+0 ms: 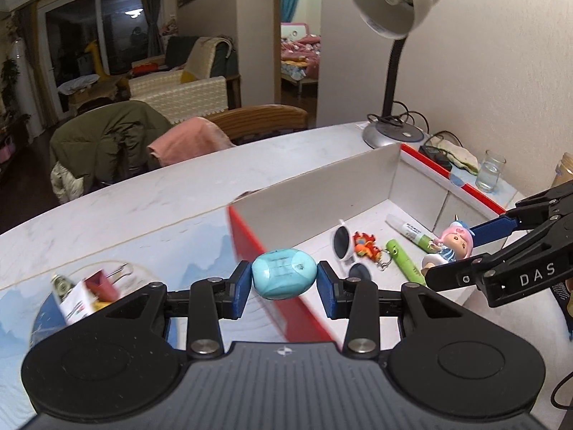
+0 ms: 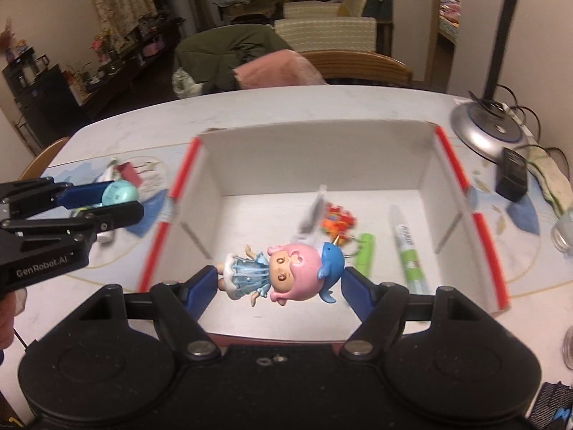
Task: Organize rigid objects
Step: 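Carry the teal soap with the left gripper while the right gripper carries the pink figurine to the shoebox, then lower the soap and figurine into the box and open both grippers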
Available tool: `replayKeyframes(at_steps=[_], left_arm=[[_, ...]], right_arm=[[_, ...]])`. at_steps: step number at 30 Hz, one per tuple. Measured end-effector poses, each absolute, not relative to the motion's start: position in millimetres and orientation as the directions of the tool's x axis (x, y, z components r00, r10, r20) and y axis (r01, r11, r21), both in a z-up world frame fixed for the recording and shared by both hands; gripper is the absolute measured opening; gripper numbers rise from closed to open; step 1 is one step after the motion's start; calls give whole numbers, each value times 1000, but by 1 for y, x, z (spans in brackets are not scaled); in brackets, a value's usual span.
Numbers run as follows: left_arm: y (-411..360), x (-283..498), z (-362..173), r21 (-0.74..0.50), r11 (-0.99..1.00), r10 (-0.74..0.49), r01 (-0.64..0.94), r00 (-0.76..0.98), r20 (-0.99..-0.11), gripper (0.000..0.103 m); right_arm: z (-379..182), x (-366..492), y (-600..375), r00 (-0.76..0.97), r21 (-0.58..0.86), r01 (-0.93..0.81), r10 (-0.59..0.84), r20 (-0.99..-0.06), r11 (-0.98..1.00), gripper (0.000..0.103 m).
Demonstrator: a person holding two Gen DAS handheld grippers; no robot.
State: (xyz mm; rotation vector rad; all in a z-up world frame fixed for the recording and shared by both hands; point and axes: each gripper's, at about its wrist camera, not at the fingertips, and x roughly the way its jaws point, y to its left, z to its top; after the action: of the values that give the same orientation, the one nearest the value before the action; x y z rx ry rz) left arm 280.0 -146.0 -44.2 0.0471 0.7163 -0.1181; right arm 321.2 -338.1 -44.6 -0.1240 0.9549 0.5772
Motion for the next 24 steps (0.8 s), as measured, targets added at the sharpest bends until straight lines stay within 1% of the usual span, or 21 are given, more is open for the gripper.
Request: replayKeyframes(at_steps=[5,11,15,24], left_arm=[[-173,311,-50,39,989,-77,142,722,-688,39],[-197,357,-69,63,987,-48,148,641,-766,39],[-204,385,-84,54,991,-27,121,580,-814,39],[-216,424,-118,99,989,37,109,463,-886,39]], right_arm=[[-54,338,-358,445,127,-513,389,-807,849,75],[-67,360,-369,408,122,-535,382,-829,836,75],[-75,373,-372,384,119,-544,373,-845,831,75],[-93,389,-361,362,74,-586,342,-867,807,75]])
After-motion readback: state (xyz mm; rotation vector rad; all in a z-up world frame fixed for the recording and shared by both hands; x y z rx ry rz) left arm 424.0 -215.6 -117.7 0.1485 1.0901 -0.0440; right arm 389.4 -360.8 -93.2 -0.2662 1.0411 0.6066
